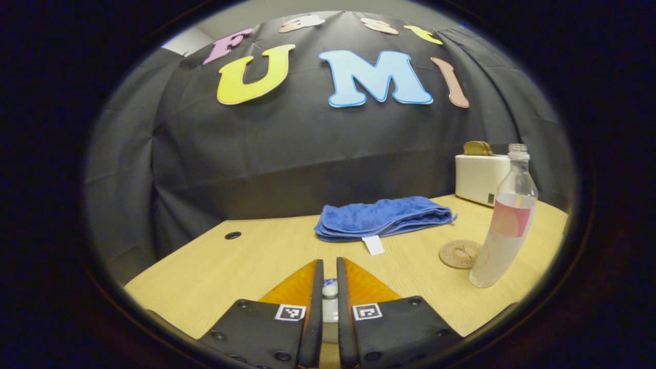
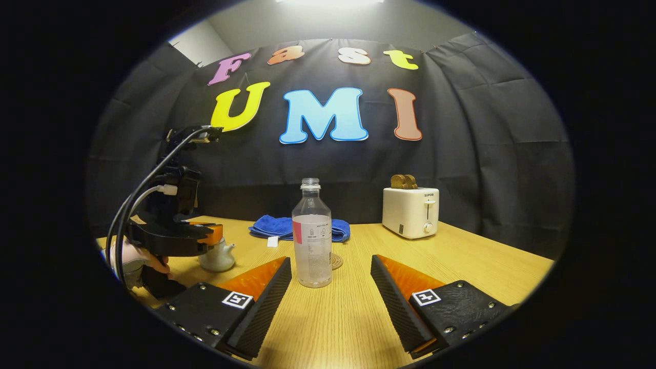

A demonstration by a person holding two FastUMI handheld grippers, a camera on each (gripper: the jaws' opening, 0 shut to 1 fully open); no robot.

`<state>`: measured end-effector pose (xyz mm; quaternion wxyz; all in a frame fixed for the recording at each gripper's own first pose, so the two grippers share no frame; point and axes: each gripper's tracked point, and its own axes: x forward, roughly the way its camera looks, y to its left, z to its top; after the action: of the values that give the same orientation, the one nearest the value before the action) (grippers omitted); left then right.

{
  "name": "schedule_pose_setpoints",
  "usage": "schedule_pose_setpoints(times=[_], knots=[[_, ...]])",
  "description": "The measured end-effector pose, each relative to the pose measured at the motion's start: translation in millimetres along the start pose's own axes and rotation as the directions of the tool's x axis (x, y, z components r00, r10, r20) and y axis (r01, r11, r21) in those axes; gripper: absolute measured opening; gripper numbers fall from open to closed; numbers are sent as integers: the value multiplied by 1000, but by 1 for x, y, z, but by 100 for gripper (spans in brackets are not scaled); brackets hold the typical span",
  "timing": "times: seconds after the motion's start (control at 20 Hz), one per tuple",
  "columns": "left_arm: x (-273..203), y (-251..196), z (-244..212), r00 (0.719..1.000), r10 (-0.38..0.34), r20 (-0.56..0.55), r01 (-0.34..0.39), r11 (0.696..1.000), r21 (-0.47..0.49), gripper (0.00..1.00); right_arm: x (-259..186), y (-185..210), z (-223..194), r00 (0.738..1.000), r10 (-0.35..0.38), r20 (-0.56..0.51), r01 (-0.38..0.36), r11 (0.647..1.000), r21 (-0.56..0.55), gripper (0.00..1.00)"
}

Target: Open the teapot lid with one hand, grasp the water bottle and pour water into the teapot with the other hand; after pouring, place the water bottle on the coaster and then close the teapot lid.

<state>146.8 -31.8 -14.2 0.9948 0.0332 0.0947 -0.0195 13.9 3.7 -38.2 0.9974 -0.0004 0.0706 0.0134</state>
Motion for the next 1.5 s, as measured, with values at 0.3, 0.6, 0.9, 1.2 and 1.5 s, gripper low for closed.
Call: schedule_pose_setpoints(times=[0.3, 0.6, 0.9, 1.2, 1.5], knots=[[1, 2, 3, 1000, 1, 19, -1, 1000, -10, 8, 0, 0, 0, 1000, 0, 0, 0, 1000, 0, 97], [-9, 11, 41, 995, -15, 100, 22, 998, -63, 8, 0, 0, 0, 1000, 0, -2, 0, 1000, 1, 97], [-39, 35, 62, 991, 4, 134, 3, 999, -49, 6, 3, -6, -1, 999, -46, -3, 46, 999, 2, 97], [-64, 77, 37, 996, 46, 78, -42, 998, -50, 9, 4, -2, -1, 1000, -27, -6, 27, 1000, 3, 97], [-77, 102, 12, 997, 71, 37, -69, 996, -65, 6, 42, -2, -4, 999, 4, -36, -3, 1000, 24, 97]])
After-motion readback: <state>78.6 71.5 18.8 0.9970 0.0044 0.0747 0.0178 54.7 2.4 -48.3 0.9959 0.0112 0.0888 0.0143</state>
